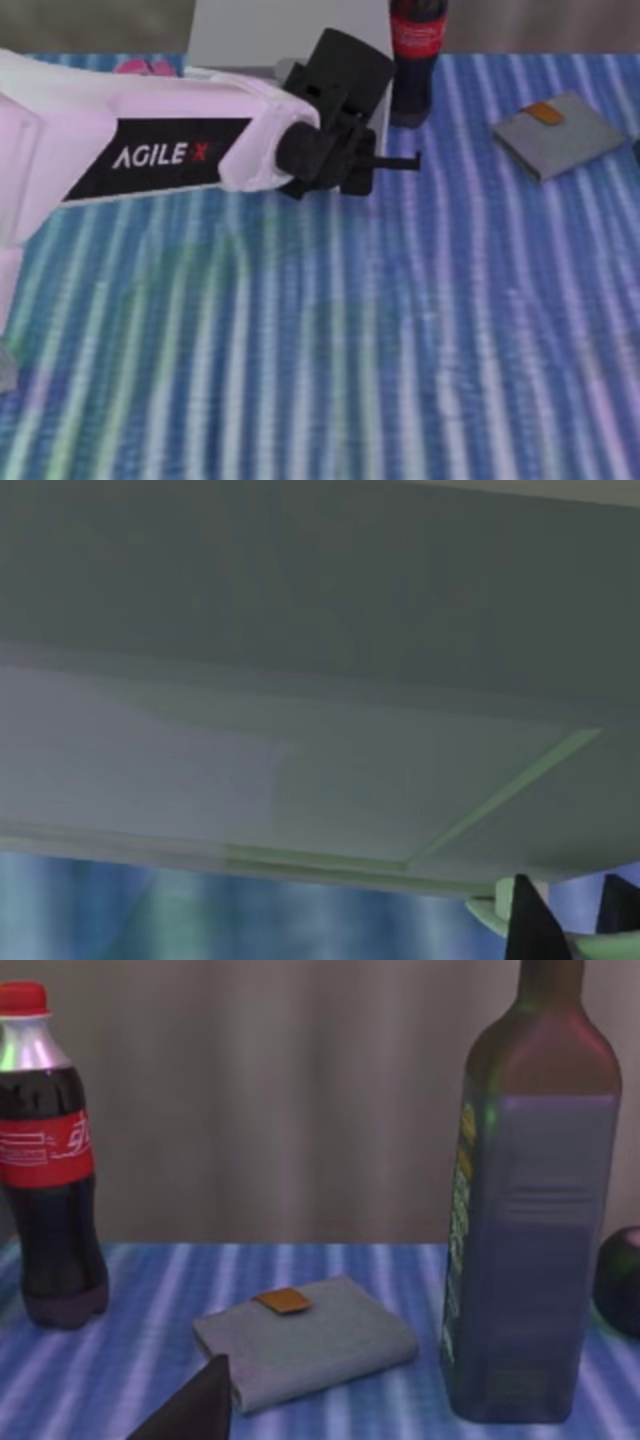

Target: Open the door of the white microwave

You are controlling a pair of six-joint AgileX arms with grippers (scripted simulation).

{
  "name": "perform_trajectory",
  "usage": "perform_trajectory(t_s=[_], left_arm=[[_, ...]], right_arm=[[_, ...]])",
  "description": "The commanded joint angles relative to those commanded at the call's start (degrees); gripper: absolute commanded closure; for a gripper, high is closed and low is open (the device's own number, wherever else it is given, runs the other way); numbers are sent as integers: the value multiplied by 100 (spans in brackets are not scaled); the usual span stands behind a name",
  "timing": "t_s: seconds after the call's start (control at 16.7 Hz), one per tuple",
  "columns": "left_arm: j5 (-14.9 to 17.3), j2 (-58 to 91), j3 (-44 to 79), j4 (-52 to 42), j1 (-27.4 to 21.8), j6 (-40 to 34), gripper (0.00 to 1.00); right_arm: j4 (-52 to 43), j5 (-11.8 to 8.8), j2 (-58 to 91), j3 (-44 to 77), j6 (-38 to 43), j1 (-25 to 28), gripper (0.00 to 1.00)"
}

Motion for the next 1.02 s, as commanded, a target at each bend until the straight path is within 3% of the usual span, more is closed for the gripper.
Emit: perform_trajectory(t_s=[0.54, 1.02], left_arm=[[230, -231, -355, 227, 49, 307, 100], [239, -235, -378, 231, 55, 320, 100]], right_arm=[[0, 0, 0, 0, 0, 0, 0], [0, 0, 0, 0, 0, 0, 0]])
